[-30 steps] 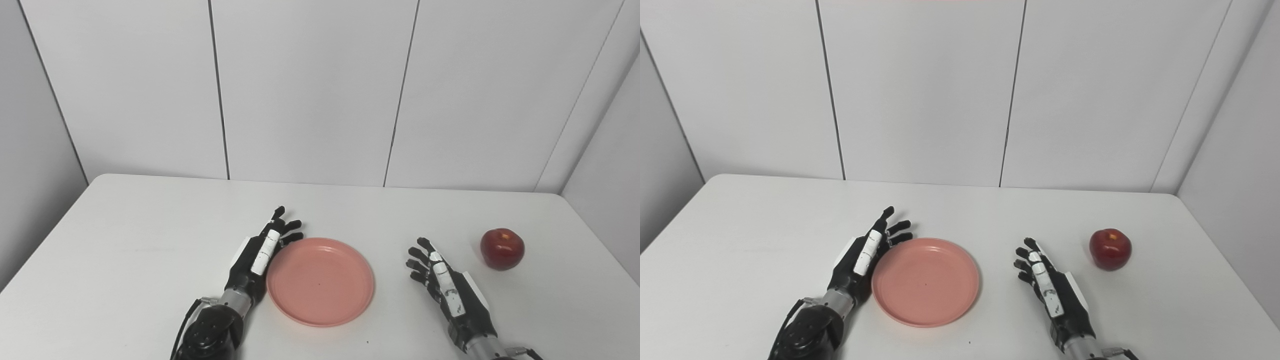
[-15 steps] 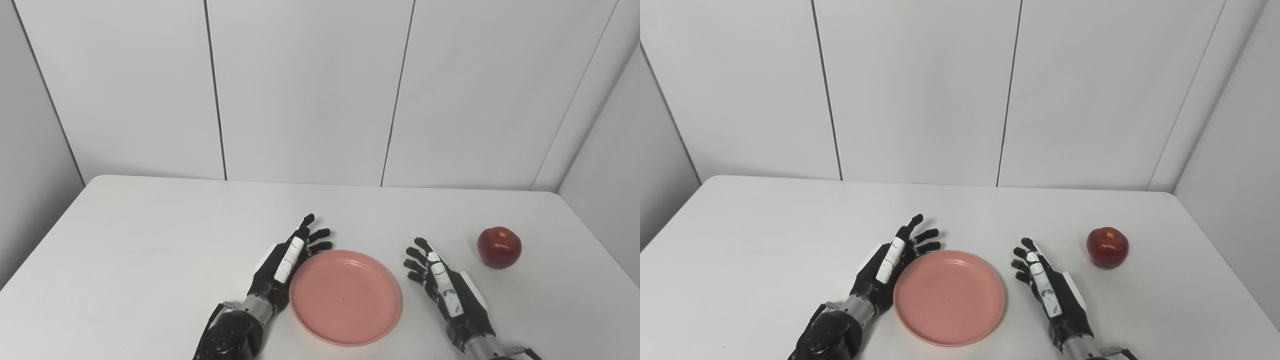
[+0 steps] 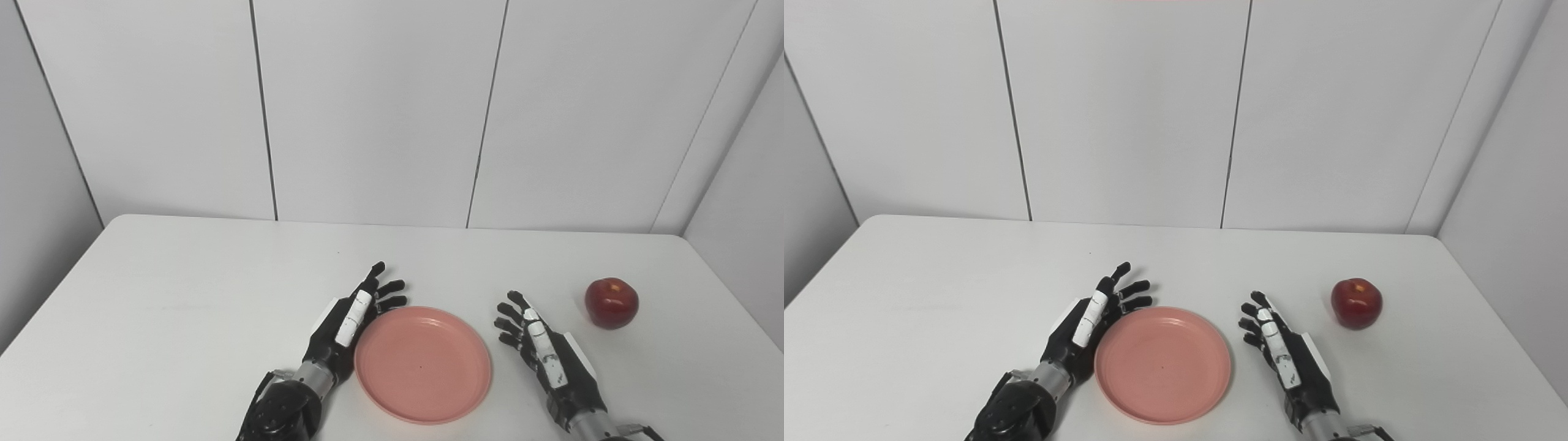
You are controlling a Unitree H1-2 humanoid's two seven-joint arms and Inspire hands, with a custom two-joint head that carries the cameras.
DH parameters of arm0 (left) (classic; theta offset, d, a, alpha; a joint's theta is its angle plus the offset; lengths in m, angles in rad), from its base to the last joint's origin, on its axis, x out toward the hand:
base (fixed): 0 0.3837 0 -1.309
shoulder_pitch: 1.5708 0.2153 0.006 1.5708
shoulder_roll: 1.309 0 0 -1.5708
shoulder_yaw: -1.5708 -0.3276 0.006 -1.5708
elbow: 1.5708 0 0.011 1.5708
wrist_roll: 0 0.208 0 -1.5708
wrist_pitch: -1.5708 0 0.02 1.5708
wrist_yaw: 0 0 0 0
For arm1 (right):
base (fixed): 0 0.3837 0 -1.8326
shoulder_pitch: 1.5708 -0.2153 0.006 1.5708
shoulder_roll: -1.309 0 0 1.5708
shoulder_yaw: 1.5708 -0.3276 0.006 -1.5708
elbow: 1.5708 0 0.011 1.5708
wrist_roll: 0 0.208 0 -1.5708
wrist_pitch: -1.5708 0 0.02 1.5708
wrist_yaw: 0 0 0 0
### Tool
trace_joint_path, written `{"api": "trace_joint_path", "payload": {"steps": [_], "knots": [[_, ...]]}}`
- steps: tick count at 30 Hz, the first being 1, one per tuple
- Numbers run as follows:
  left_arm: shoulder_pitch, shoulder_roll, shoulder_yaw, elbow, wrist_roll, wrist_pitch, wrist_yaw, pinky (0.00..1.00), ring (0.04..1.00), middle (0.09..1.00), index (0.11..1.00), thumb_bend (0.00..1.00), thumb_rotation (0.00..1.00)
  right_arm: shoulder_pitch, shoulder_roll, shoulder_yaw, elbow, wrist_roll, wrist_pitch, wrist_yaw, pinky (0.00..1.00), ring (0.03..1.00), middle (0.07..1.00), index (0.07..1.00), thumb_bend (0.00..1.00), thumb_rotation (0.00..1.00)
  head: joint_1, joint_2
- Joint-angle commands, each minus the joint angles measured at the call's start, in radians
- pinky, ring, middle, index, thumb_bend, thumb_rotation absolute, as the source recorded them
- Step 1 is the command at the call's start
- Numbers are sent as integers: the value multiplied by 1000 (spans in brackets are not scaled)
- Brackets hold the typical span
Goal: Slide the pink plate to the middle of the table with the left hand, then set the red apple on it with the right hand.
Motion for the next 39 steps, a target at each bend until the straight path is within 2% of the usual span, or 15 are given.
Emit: {"api": "trace_joint_path", "payload": {"steps": [1, 5, 13, 17, 26, 39], "knots": [[18, 1, 3, 17, 11, 50, 1, 836, 825, 869, 1000, 894, 896, -11, -2, 10, -12, 0, 23, 19, 862, 875, 904, 949, 872, 1000, 0, 0], [20, 2, 4, 17, 16, 46, 5, 825, 822, 865, 1000, 902, 903, -11, 2, 11, -21, -1, 33, 15, 864, 873, 901, 947, 864, 1000, -8, 1], [24, 8, 1, 52, 65, -20, 28, 852, 845, 882, 1000, 897, 929, -12, 2, 14, -22, -3, 35, 16, 867, 878, 907, 950, 869, 1000, -12, 2], [27, 6, 5, 57, 79, -34, 39, 855, 865, 905, 1000, 895, 940, -12, 1, 14, -23, -3, 38, 16, 871, 878, 909, 952, 873, 1000, -12, 2], [33, -2, 4, 35, 93, -20, 56, 978, 940, 965, 999, 923, 960, -12, -1, 16, -22, -3, 36, 18, 868, 879, 911, 952, 879, 1000, -15, 3], [49, -17, 8, -15, 89, 3, 49, 988, 953, 959, 947, 960, 950, -10, 0, 18, -27, -4, 40, 16, 863, 877, 909, 949, 875, 1000, -18, 4]]}}
